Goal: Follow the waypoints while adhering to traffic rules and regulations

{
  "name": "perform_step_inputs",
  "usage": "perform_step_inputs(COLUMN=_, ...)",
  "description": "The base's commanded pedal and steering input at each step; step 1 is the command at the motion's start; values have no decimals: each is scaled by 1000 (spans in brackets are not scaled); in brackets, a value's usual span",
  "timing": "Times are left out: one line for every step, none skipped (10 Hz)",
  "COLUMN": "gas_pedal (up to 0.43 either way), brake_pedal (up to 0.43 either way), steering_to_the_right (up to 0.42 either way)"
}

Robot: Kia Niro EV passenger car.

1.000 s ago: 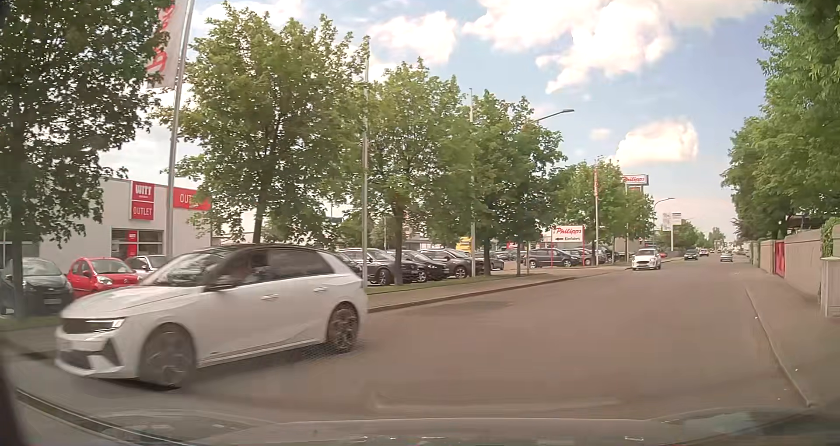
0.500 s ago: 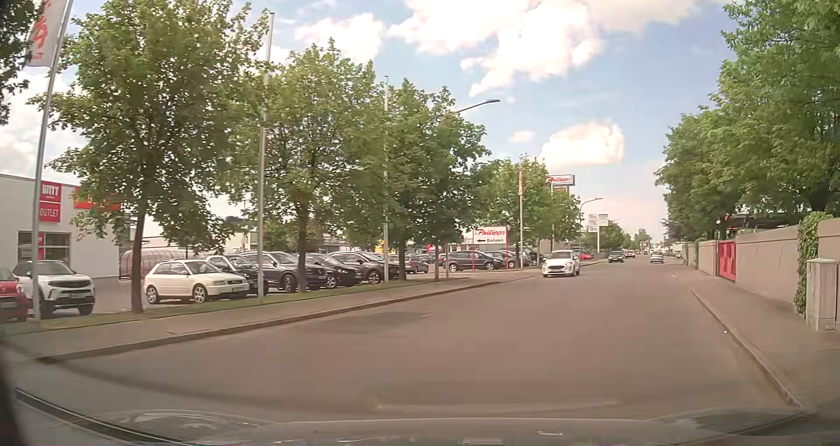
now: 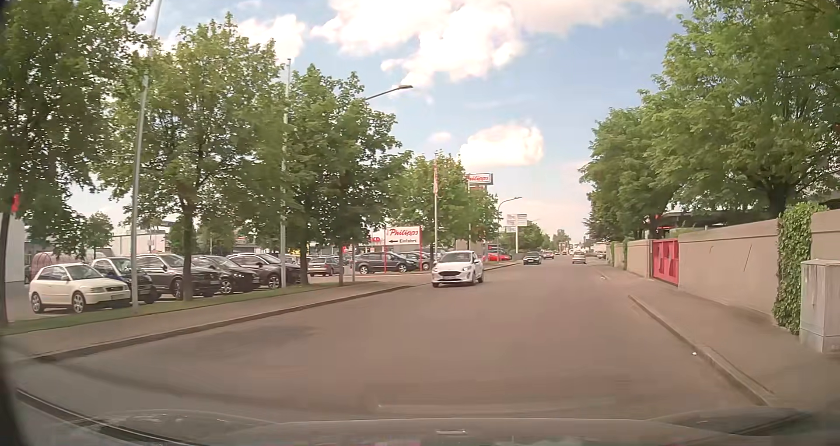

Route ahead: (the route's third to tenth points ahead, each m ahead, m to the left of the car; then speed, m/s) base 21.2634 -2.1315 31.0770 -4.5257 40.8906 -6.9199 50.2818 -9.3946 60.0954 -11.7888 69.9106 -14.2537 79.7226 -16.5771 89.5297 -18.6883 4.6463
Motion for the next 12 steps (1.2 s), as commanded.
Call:
perform_step_inputs(gas_pedal=118, brake_pedal=18, steering_to_the_right=253)
perform_step_inputs(gas_pedal=118, brake_pedal=18, steering_to_the_right=221)
perform_step_inputs(gas_pedal=130, brake_pedal=18, steering_to_the_right=195)
perform_step_inputs(gas_pedal=138, brake_pedal=18, steering_to_the_right=175)
perform_step_inputs(gas_pedal=138, brake_pedal=18, steering_to_the_right=161)
perform_step_inputs(gas_pedal=138, brake_pedal=18, steering_to_the_right=137)
perform_step_inputs(gas_pedal=138, brake_pedal=18, steering_to_the_right=114)
perform_step_inputs(gas_pedal=138, brake_pedal=18, steering_to_the_right=86)
perform_step_inputs(gas_pedal=138, brake_pedal=18, steering_to_the_right=67)
perform_step_inputs(gas_pedal=150, brake_pedal=18, steering_to_the_right=54)
perform_step_inputs(gas_pedal=150, brake_pedal=18, steering_to_the_right=49)
perform_step_inputs(gas_pedal=150, brake_pedal=18, steering_to_the_right=41)
